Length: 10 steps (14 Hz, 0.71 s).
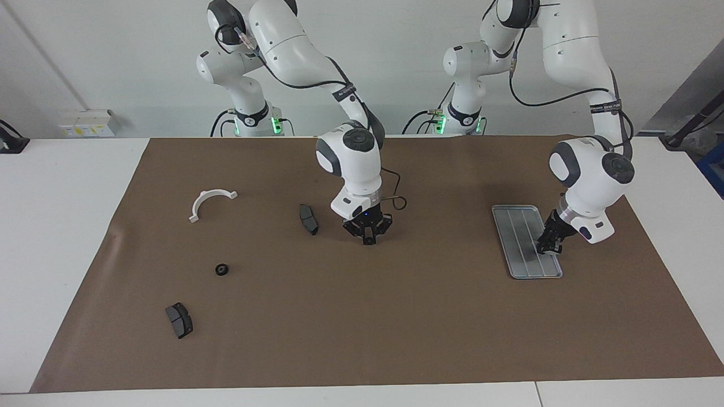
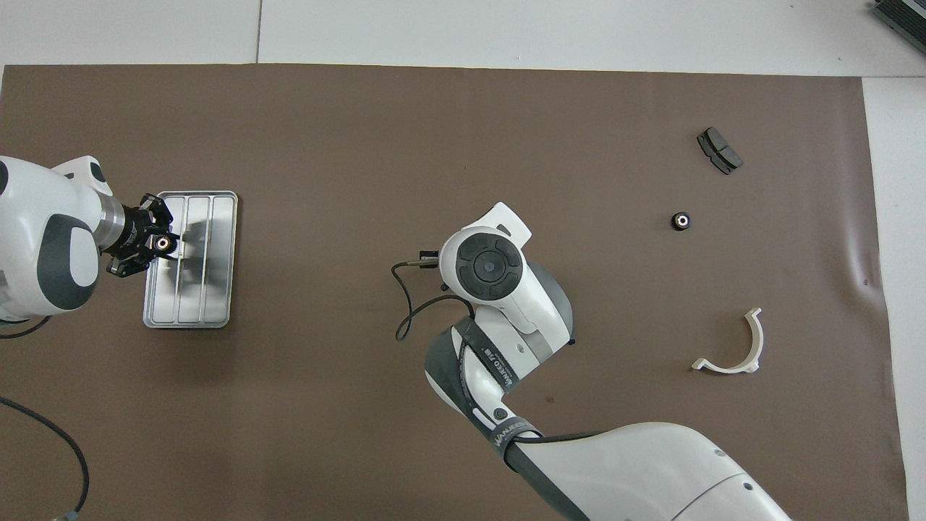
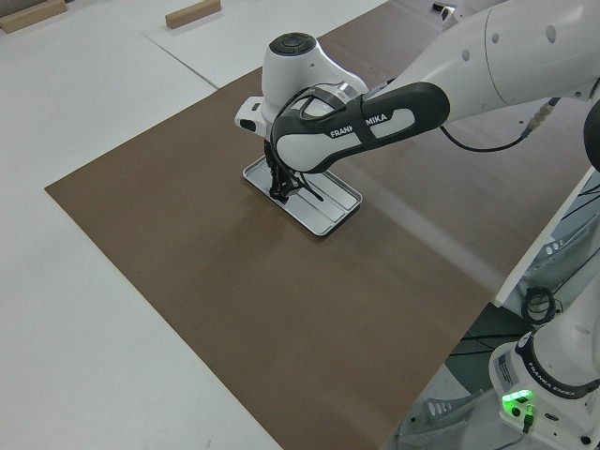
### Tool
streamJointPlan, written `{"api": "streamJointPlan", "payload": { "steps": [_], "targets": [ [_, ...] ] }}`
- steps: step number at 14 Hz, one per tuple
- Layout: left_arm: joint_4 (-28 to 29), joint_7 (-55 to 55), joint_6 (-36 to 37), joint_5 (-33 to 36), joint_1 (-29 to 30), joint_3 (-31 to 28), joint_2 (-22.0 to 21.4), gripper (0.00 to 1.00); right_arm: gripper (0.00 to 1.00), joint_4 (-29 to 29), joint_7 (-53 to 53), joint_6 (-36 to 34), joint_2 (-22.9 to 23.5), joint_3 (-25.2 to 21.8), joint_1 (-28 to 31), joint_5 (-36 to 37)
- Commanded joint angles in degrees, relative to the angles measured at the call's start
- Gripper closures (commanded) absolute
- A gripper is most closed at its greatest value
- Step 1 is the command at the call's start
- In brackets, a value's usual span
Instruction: Place bearing gear from tray to pile
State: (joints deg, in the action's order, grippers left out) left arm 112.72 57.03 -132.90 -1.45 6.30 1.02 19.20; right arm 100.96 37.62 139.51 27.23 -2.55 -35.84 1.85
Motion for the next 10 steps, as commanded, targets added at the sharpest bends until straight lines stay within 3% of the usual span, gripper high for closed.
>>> {"api": "streamJointPlan", "payload": {
  "steps": [1, 5, 10],
  "targets": [
    [-2.5, 1.2, 2.3, 0.9, -1.6, -0.3, -0.3, 0.90, 1.00, 0.7, -1.2, -5.8, -5.9, 0.4, 5.1, 1.0],
    [-8.2, 6.9, 9.8, 0.8, -7.8, -0.2, 0.0, 0.90, 1.00, 1.4, -11.6, -12.3, -10.1, 0.4, 13.4, 1.0],
    [-9.0, 26.2, 10.0, 0.7, -22.4, -0.1, 0.5, 0.88, 1.00, 6.0, -27.3, -16.0, -12.9, 0.4, 22.8, 1.0]
  ]
}}
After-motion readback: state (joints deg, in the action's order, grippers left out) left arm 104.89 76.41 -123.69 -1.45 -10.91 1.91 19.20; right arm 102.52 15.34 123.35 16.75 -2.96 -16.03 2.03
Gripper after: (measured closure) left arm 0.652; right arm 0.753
